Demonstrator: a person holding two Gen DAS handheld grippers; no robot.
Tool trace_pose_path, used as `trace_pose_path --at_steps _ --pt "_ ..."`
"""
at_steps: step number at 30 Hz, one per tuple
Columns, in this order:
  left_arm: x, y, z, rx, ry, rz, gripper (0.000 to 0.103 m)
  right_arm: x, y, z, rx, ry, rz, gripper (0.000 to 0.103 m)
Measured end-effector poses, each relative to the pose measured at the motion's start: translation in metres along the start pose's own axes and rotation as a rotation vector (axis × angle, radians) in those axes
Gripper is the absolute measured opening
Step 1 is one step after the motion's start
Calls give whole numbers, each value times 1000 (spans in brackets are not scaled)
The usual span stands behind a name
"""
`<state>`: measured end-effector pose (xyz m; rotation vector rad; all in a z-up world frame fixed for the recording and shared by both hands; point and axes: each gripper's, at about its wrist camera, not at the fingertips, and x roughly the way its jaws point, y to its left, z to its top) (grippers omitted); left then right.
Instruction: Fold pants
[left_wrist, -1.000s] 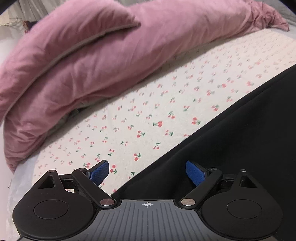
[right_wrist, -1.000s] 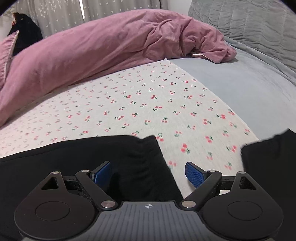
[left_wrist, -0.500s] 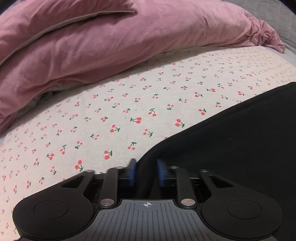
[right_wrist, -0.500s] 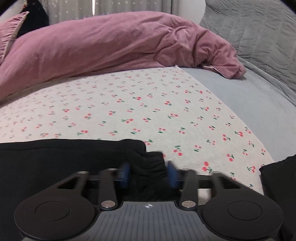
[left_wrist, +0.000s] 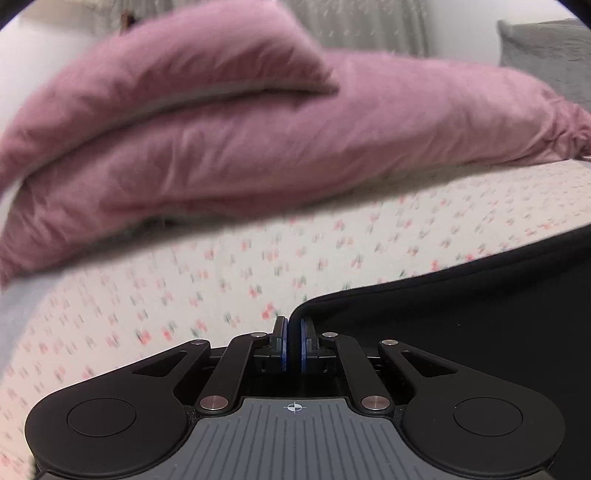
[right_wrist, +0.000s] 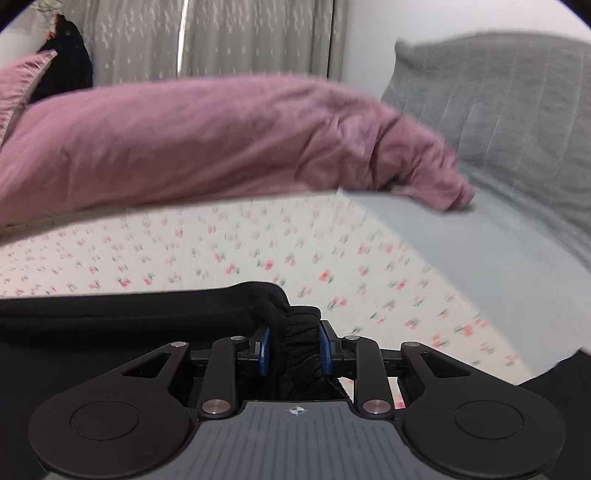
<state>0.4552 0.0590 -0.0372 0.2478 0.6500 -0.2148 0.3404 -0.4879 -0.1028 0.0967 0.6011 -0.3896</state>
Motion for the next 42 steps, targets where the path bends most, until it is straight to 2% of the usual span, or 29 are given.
trace_pose_path --at_steps 1,5,6,7,9,10,14,18,21,22,24,28,29,31,33,34,37,39,42 --pt "10 -2 -4 -3 42 4 13 9 2 -5 -3 27 -10 34" --pt "7 -20 -7 95 28 64 20 3 0 -5 16 24 -44 52" --pt "1 -20 -5 103 26 62 31 -2 1 -4 11 26 -53 53" --pt "-6 -20 -3 101 14 61 42 -9 2 -3 0 21 -66 58" --pt "-27 -22 0 85 -30 56 57 -28 9 -1 -35 -5 -71 65" --pt "-37 -26 3 83 -43 36 60 -36 13 -2 -50 -18 -51 68" --pt "-72 -67 9 114 -55 -102 61 -64 45 -1 -81 -9 104 73" --pt "-87 -115 8 114 -31 -273 61 -76 86 -13 -132 62 288 73" --pt "-84 -144 -7 124 14 -335 61 -74 97 -29 -184 127 305 72" --pt "-81 -150 -15 128 51 -316 61 -70 92 -34 -193 145 288 72" --pt "-74 -151 -35 141 91 -301 62 -75 69 -41 -157 126 291 74" --pt "-81 -116 -57 30 46 -352 63 -74 -1 -46 -70 111 223 73" --pt "-85 -109 -61 24 31 -371 63 -74 -18 -47 -58 100 233 66" --pt "-92 -107 -67 68 -5 -370 63 -76 -38 -47 -9 100 261 61" --pt "-100 -107 -69 80 -19 -342 63 -82 -39 -45 21 113 268 61" --pt "-103 -107 -67 63 -10 -327 64 -87 -34 -44 14 118 258 65" --pt "-117 -100 -62 39 -22 -326 66 -103 -9 -42 -57 94 251 86" --pt "-124 -89 -58 41 -57 -300 71 -103 5 -40 -95 81 292 86" --pt "-122 -63 -53 28 -82 -219 72 -106 37 -38 -142 76 341 87"
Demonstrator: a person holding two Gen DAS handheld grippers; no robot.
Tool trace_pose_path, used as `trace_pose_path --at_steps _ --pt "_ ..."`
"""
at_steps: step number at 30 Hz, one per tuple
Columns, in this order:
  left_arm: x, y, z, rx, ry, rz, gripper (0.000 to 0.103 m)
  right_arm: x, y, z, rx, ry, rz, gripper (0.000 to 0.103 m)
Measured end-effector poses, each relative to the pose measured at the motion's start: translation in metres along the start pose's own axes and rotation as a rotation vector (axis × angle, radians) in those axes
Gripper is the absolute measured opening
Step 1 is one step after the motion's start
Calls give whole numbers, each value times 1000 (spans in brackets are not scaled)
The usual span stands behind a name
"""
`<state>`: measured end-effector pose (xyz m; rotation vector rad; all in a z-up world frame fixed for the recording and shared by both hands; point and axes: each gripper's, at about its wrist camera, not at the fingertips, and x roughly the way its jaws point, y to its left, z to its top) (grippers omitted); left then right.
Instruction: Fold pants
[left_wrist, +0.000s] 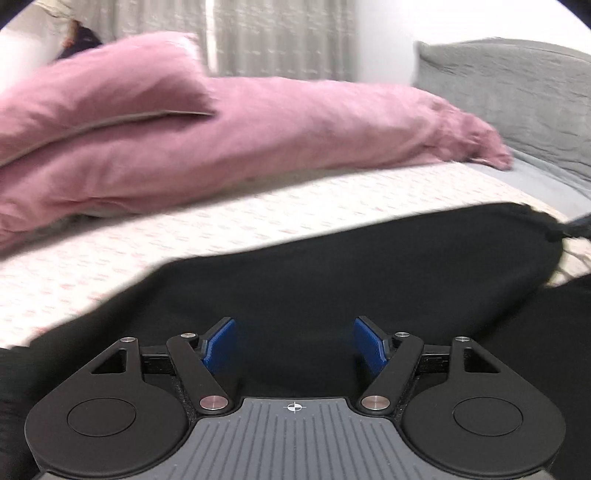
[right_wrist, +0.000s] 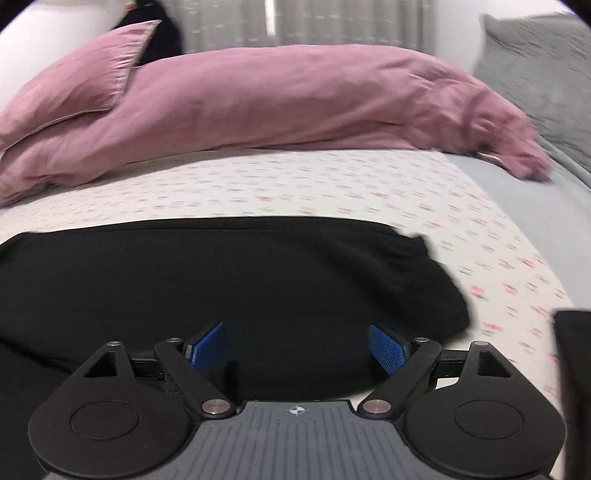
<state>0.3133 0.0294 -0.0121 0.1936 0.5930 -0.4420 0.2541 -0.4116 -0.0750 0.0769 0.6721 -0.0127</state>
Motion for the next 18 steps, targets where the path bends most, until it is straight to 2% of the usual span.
trace_pose_path --at_steps 2,6,8,11,15,18 --pt "4 31 -1 -54 10 84 72 6 13 3 -35 8 9 87" --pt "12 102 -16 -242 83 257 72 23 23 0 -53 54 17 87" --pt "13 128 -28 -282 116 323 72 28 21 -9 -51 68 6 90" --pt "6 141 -40 -267 111 288 72 21 1 -18 -12 39 16 94" --pt "-10 125 -42 -156 114 300 72 7 -12 -15 -1 56 -15 93" --pt "-30 118 -40 -79 101 285 77 -8 -9 -3 -14 39 17 94"
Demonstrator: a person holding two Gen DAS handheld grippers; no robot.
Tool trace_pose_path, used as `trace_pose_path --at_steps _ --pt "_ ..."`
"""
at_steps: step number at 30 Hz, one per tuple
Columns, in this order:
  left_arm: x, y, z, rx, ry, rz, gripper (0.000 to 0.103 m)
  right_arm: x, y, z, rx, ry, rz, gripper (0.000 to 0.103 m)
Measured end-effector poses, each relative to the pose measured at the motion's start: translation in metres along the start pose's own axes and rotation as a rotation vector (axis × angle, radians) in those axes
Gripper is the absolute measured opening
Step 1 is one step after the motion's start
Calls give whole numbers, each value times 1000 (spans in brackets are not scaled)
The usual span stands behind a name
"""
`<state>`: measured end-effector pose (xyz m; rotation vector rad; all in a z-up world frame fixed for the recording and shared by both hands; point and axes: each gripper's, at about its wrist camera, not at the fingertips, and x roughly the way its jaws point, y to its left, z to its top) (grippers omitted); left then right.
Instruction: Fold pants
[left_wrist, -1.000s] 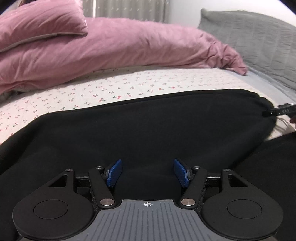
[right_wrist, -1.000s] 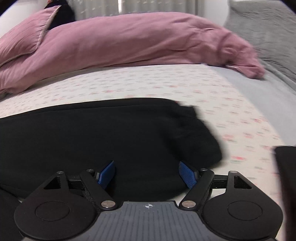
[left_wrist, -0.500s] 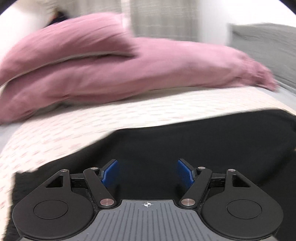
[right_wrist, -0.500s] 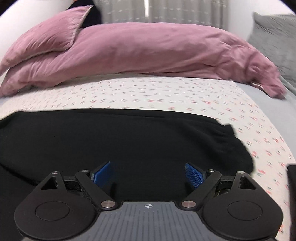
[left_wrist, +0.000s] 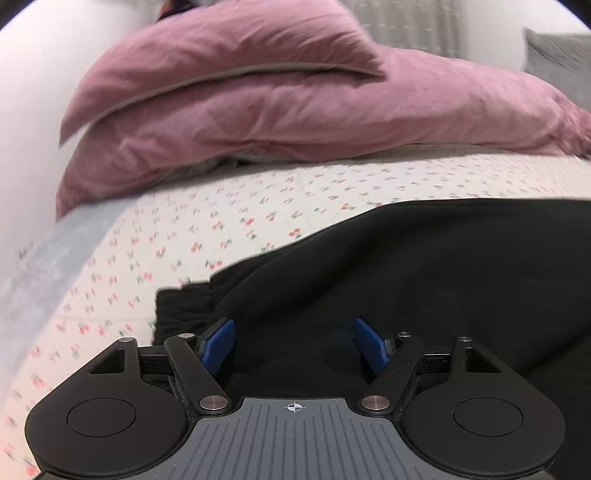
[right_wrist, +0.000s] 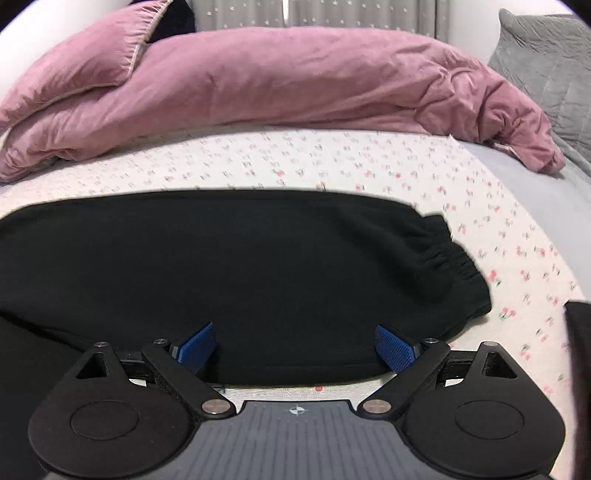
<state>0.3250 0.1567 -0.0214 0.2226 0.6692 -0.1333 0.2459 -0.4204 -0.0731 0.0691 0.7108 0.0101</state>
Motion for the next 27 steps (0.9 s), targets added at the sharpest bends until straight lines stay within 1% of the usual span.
trace_pose_path --at_steps 2,4,7,11,14,17,20,22,25,27 --pt "-11 2 5 30 -23 -1 82 -5 12 12 -21 -9 39 95" --pt "-16 5 14 32 -32 -21 88 -7 27 22 -60 -9 76 95" --pt "-17 9 28 54 -25 -39 90 -4 65 42 -172 -9 126 95" --pt "-5 8 51 115 4 -13 91 10 117 71 -317 -14 159 96" --pt "7 7 64 143 13 -23 91 28 150 91 -384 -2 200 96" --pt "25 5 73 172 33 -32 91 54 177 105 -444 26 206 96" --pt "42 10 78 203 40 -43 91 80 198 115 -495 48 197 96" --pt "51 19 79 222 50 -29 91 94 207 119 -521 57 194 96" --pt "67 44 79 176 102 -35 91 114 211 126 -523 66 202 96" --pt "77 58 74 153 146 -79 90 127 211 130 -506 71 206 96"
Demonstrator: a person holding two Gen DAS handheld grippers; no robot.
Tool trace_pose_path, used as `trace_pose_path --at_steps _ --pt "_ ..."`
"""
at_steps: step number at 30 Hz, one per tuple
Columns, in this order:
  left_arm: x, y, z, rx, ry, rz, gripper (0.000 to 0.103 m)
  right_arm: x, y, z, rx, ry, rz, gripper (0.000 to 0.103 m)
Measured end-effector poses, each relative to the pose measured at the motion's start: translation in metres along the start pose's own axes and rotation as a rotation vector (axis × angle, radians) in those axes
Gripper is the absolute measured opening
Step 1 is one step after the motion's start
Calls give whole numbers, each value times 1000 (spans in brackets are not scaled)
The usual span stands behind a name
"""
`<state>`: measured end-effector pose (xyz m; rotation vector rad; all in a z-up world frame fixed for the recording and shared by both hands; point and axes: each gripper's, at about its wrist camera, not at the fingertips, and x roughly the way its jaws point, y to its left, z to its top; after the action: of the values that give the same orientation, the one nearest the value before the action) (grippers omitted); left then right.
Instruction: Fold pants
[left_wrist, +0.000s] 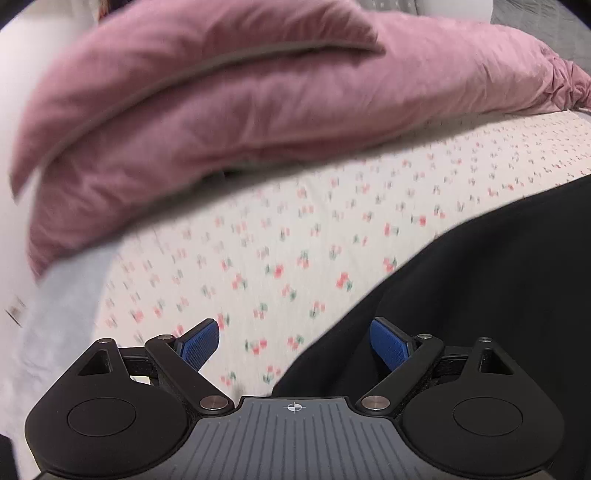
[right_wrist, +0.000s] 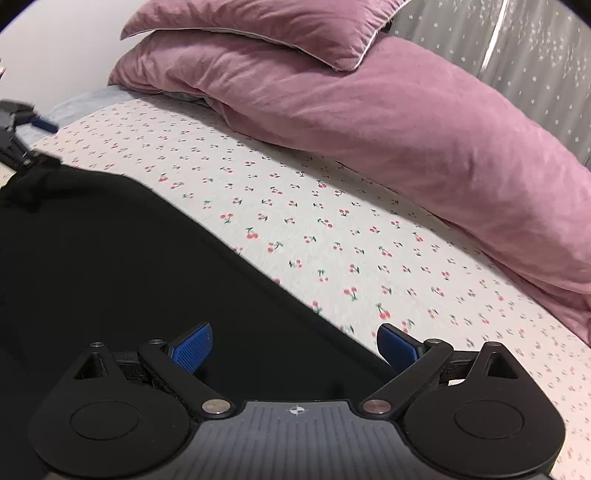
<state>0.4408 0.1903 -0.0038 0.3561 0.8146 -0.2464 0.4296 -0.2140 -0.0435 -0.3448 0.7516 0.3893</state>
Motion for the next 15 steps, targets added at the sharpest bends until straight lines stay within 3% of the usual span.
trace_pose_path --at_steps 5,9,11,13,14,15 --pt "22 -1 -18 65 77 -90 90 31 -3 0 21 30 -2 95" --pt "30 4 -22 8 76 -127 89 53 -4 -5 20 70 -9 96" --pt "30 7 -22 -10 73 -150 80 58 -12 -4 60 63 25 96" --pt "28 6 -24 -7 45 -169 53 65 -22 -4 111 73 64 99" --pt "28 4 -24 -6 29 -170 49 67 -26 -4 126 74 76 99" --pt "28 4 -26 -13 15 -156 35 69 -29 -4 134 71 90 100"
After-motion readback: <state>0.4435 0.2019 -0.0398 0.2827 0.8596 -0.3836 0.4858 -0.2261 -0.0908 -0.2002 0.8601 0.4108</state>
